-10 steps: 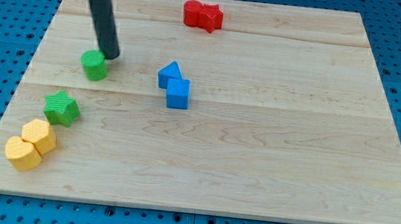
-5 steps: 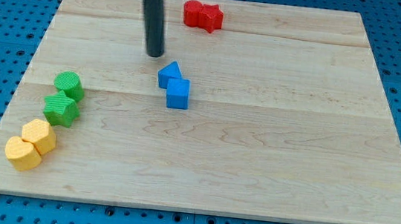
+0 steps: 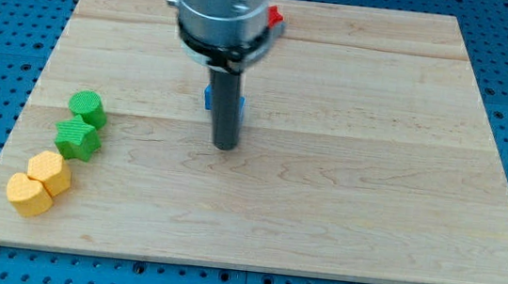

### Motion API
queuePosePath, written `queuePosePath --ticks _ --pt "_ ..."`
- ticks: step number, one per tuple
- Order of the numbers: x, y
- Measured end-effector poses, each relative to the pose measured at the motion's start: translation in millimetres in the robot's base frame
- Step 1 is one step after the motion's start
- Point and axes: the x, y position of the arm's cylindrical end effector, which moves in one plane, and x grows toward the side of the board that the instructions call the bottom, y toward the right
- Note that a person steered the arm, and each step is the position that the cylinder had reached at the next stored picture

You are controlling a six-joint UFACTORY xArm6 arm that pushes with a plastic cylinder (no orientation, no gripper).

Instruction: Point your arm at the red star

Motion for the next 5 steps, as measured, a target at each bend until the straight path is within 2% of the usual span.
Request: queuePosePath --ticks 1,2,3,5 --pt "-76.9 103.2" --pt "-182.0 128.6" --pt "-231.8 104.6" --pt "-273.7 21.0"
